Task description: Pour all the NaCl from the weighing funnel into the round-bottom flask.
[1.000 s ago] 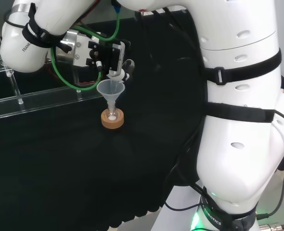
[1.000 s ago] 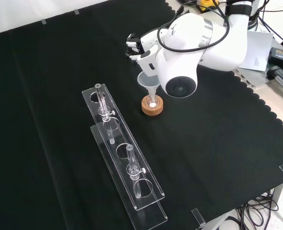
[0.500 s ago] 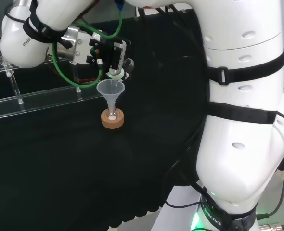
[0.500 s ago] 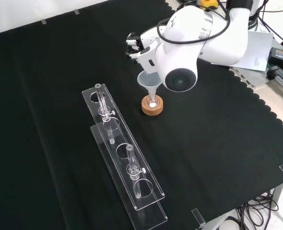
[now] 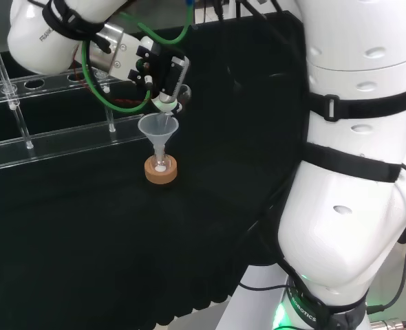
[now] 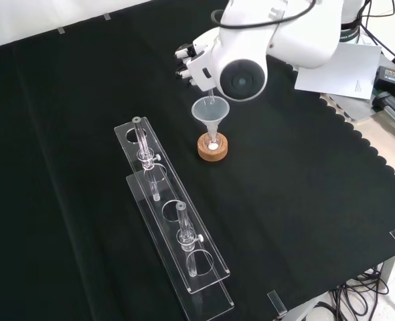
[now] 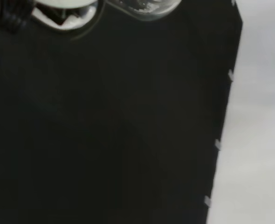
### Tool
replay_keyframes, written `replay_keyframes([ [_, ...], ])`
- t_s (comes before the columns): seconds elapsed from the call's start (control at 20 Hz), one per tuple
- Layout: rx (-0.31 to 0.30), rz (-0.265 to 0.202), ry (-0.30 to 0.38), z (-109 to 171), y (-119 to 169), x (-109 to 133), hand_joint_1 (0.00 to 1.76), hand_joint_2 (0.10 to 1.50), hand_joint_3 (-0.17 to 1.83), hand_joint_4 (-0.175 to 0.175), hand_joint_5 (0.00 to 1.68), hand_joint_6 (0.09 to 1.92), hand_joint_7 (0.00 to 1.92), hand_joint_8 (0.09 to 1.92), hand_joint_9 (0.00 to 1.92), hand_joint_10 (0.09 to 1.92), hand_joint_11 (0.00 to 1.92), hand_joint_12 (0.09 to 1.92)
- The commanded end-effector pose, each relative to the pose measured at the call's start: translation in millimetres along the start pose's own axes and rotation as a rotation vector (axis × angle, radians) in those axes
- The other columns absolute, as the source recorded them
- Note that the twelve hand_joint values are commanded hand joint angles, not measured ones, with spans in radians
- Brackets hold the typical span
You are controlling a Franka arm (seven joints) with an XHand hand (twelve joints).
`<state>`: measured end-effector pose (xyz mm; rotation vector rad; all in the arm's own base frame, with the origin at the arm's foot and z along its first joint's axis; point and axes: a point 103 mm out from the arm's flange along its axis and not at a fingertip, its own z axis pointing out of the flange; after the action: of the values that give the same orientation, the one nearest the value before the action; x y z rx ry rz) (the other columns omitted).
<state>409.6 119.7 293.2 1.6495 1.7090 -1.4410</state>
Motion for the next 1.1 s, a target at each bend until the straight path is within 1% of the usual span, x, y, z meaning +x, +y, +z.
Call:
replay_keyframes([
  [0.05, -0.004, -0.020, 0.105, 9, 0, -5, 1.09, 0.70, 0.68, 0.175, 1.13, 0.93, 0.63, 0.64, 1.03, 0.24, 0.89, 1.00],
  [0.2, 0.006, -0.007, 0.130, 5, -3, -4, 1.09, 0.70, 0.68, 0.175, 1.13, 0.93, 0.63, 0.64, 1.03, 0.24, 0.89, 1.00],
  [0.25, 0.013, -0.006, 0.119, 4, -3, -4, 1.09, 0.70, 0.68, 0.175, 1.13, 0.93, 0.63, 0.64, 1.04, 0.24, 0.89, 1.00],
  [0.3, 0.010, -0.006, 0.114, 3, -2, -4, 1.09, 0.70, 0.68, 0.175, 1.13, 0.93, 0.64, 0.64, 1.04, 0.24, 0.89, 1.00],
  [0.4, 0.003, -0.006, 0.132, 0, -2, -2, 1.09, 0.70, 0.68, 0.175, 1.13, 0.93, 0.64, 0.64, 1.04, 0.24, 0.89, 0.99],
  [0.55, -0.009, -0.006, 0.187, 2, -1, -4, 1.09, 0.70, 0.68, 0.175, 1.13, 0.93, 0.64, 0.64, 1.04, 0.24, 0.89, 0.99],
  [0.65, -0.029, -0.020, 0.246, 4, 0, -5, 1.09, 0.70, 0.68, 0.175, 1.13, 0.93, 0.64, 0.64, 1.04, 0.24, 0.89, 0.99],
  [0.7, -0.029, -0.019, 0.262, 6, 1, -8, 1.09, 0.70, 0.68, 0.175, 1.13, 0.93, 0.64, 0.64, 1.04, 0.24, 0.89, 0.99],
  [1.1, -0.040, 0.000, 0.332, 16, 1, -17, 1.09, 0.70, 0.68, 0.175, 1.13, 0.93, 0.64, 0.64, 1.04, 0.24, 0.90, 0.99],
])
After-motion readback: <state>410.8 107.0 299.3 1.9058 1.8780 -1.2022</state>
